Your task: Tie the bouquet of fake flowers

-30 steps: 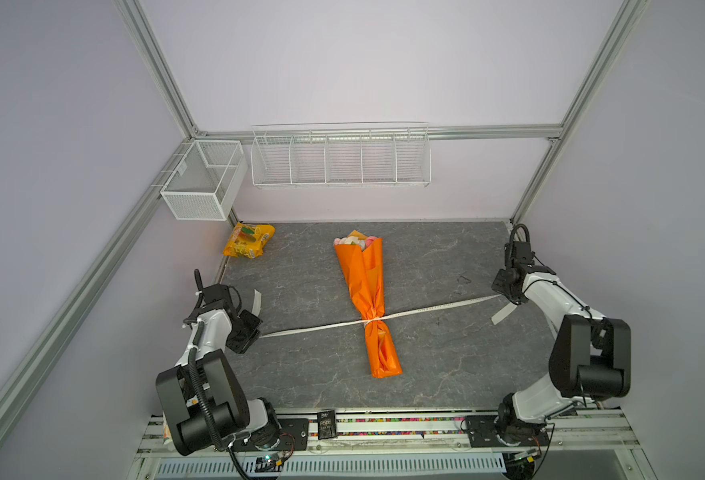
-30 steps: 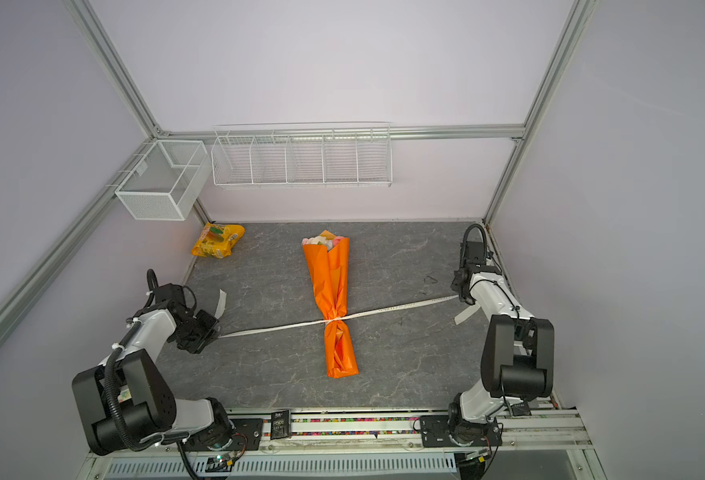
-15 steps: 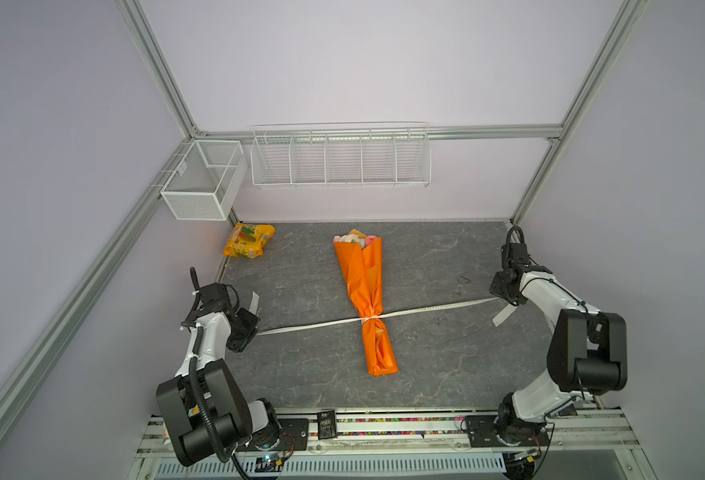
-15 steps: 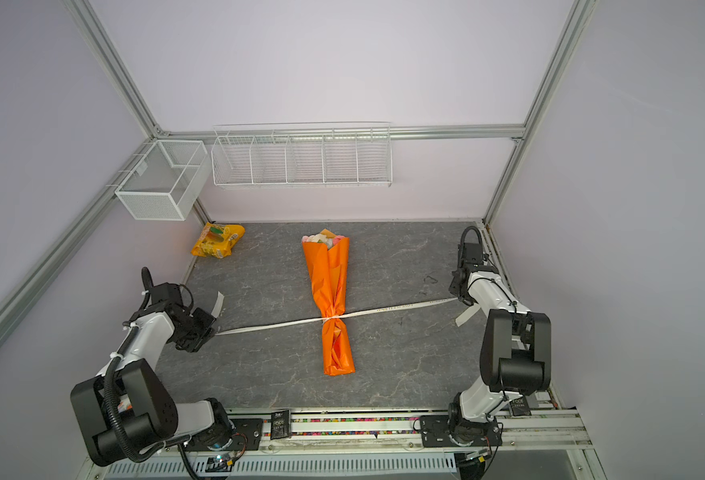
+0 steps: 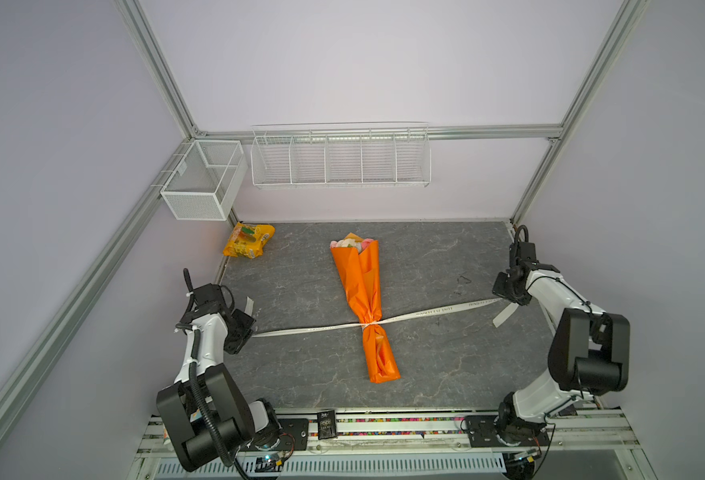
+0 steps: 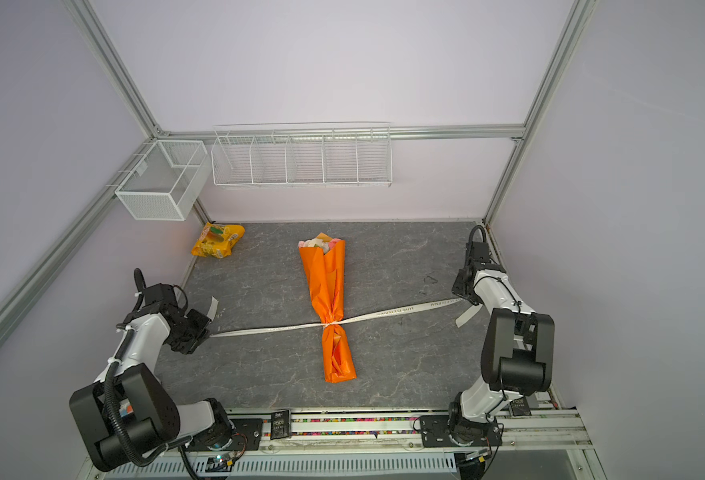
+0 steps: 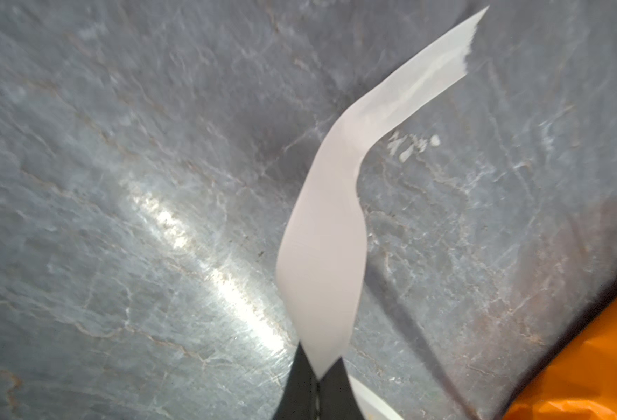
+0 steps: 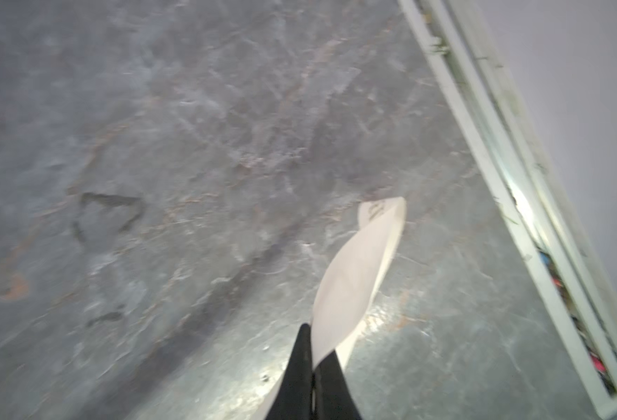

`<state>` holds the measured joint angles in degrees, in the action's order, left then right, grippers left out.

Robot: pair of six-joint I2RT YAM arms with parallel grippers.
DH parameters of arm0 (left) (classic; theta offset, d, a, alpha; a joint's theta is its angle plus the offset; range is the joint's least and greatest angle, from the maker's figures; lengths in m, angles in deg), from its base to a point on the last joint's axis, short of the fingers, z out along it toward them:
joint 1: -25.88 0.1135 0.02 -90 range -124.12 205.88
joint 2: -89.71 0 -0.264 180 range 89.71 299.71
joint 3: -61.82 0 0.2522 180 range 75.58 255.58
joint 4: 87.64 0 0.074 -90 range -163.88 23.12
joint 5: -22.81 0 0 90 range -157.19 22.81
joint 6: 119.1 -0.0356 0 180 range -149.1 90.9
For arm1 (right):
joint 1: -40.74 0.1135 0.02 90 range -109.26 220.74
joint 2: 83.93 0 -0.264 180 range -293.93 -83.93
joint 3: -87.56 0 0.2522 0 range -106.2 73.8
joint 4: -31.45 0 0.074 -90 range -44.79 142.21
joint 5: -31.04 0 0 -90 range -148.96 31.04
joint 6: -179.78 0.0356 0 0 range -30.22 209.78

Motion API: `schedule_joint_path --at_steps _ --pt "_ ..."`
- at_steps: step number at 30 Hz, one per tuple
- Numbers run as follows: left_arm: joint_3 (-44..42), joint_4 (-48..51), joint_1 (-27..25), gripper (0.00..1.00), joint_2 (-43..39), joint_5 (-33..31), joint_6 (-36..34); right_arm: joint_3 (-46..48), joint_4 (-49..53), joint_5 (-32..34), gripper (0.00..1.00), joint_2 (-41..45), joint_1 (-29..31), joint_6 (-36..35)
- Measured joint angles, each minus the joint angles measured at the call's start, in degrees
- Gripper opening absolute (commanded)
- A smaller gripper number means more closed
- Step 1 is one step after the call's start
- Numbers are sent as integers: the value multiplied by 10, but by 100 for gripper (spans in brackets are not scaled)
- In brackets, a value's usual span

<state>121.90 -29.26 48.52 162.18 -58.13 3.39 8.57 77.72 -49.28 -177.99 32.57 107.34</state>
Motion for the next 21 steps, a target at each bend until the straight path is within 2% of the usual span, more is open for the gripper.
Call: schedule_joint_path --at_steps 5,8,13,16,21 --pt "3 -33 -64 0 -32 17 5 -26 -10 -105 50 -12 11 -18" --pt "3 -42 -67 0 -47 38 9 -24 -8 -141 59 -2 35 -17" --pt "12 -36 -83 0 -75 40 6 -13 -4 -186 65 49 83 -9" --pt "32 -22 -113 0 -89 14 0 -11 -6 -196 65 64 118 -2" --pt "86 -3 -257 0 -87 -115 -8 21 -24 -205 67 66 168 30"
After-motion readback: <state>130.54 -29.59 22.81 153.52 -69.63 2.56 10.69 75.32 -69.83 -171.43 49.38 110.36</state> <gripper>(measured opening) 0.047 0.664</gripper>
